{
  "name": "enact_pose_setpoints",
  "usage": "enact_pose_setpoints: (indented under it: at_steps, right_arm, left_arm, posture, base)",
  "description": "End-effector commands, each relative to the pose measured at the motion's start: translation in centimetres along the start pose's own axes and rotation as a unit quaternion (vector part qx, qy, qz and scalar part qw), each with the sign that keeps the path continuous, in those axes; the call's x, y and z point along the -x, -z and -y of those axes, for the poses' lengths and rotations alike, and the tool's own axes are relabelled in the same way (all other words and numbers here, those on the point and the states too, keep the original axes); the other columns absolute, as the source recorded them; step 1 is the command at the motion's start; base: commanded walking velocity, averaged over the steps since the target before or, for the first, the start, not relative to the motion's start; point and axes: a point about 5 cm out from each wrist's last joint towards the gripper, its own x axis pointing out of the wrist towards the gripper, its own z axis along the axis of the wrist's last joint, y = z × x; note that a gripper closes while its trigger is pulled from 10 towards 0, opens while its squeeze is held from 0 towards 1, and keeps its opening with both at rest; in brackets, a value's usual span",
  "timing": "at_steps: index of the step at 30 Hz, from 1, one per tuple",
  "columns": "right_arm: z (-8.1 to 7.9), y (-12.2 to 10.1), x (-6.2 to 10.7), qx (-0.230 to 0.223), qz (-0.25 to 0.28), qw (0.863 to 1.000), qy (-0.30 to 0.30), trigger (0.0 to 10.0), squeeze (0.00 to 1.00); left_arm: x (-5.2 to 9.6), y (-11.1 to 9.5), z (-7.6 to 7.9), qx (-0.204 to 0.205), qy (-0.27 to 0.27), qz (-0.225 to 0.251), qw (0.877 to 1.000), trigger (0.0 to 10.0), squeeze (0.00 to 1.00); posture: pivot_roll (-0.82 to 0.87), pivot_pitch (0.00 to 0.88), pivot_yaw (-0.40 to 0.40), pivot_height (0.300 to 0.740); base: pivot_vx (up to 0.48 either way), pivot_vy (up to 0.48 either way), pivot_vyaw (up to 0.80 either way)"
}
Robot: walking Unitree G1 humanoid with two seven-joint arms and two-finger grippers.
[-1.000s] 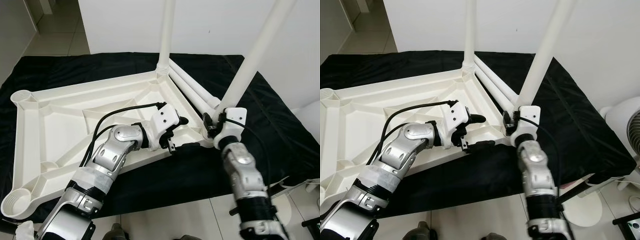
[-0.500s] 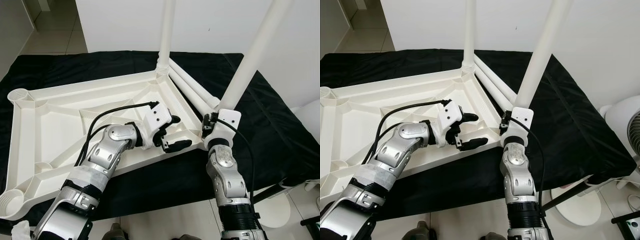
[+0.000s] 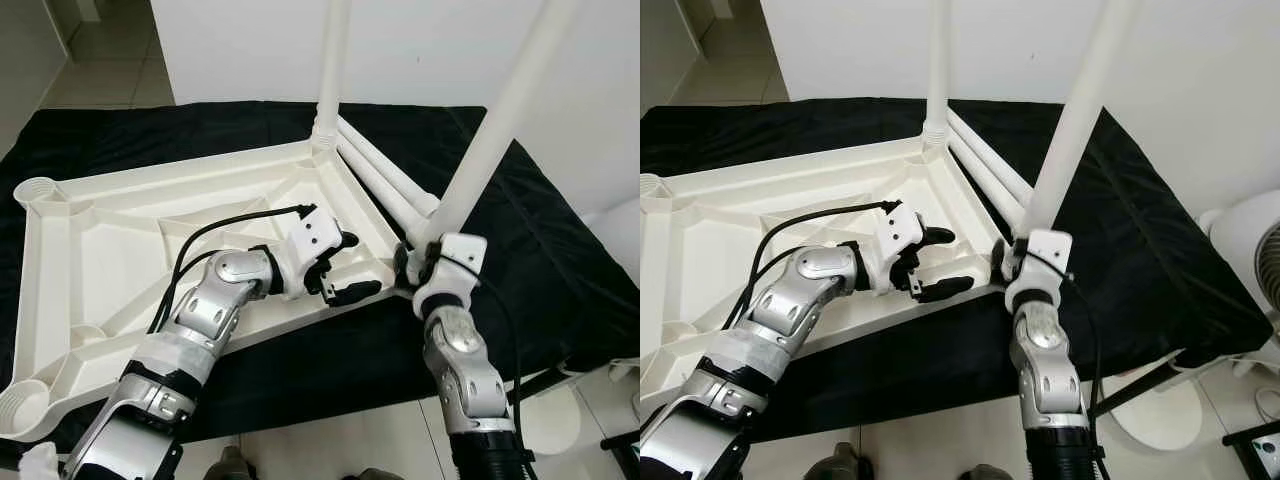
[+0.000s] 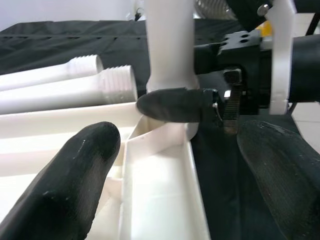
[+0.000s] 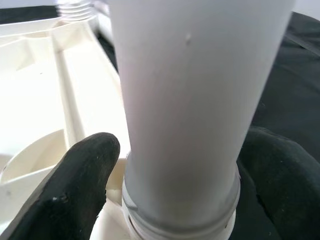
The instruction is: Building children table
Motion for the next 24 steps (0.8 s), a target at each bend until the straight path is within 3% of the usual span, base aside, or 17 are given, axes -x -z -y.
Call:
enact_pose_setpoints:
  at_steps: [1,7,8,10,11,13,14,24]
  right_arm:
    - [0.0,0.2,-0.1,-0.001,-0.003,1.000,-0.023,10.0,0.00]
    - [1.2,-0.1,-0.4,0.042,0.013,0.996,-0.072,10.0,0.00]
    - [1.7,-0.3,-0.7,0.066,0.017,0.993,-0.096,10.0,0.00]
    - [1.8,-0.4,-0.8,0.073,0.017,0.992,-0.103,10.0,0.00]
    - [2.0,-0.6,-1.1,0.082,0.020,0.989,-0.118,10.0,0.00]
    - [2.2,-0.7,-1.4,0.091,0.022,0.986,-0.136,10.0,0.00]
    - [2.3,-0.8,-1.4,0.093,0.022,0.986,-0.140,10.0,0.00]
    - [2.7,-0.7,-2.9,0.119,0.020,0.968,-0.222,10.0,0.00]
  left_arm:
    - [-0.1,0.0,0.3,-0.002,0.004,-0.004,1.000,10.0,0.00]
    - [0.0,0.0,0.2,-0.001,0.003,-0.003,1.000,10.0,0.00]
    - [0.0,-0.1,0.2,0.002,0.009,-0.001,1.000,4.1,0.00]
    - [0.0,-0.1,0.2,0.004,0.013,0.000,1.000,4.1,0.00]
    - [0.0,-0.1,0.2,0.001,0.011,0.000,1.000,0.0,0.00]
    - [0.0,-0.2,0.1,-0.003,0.007,0.000,1.000,0.0,0.00]
    - [0.0,-0.2,0.1,-0.004,0.006,0.000,1.000,10.0,0.00]
    - [-0.1,-0.2,0.0,-0.008,0.003,-0.005,1.000,10.0,0.00]
  posture:
    - [-0.01,0.010,-0.047,0.740]
    - [-0.01,0.013,-0.043,0.740]
    - [-0.01,0.012,-0.040,0.740]
    - [-0.01,0.012,-0.040,0.740]
    - [-0.01,0.012,-0.036,0.740]
    - [-0.01,0.012,-0.036,0.740]
    - [-0.01,0.012,-0.036,0.740]
    - [0.00,0.011,-0.031,0.740]
  base:
    - [0.000,0.000,0.00]
    - [0.000,0.000,0.00]
    - [0.000,0.000,0.00]
    - [0.000,0.000,0.00]
    - [0.000,0.000,0.00]
    - [0.000,0.000,0.00]
    - [0.000,0.000,0.00]
    - [0.000,0.000,0.00]
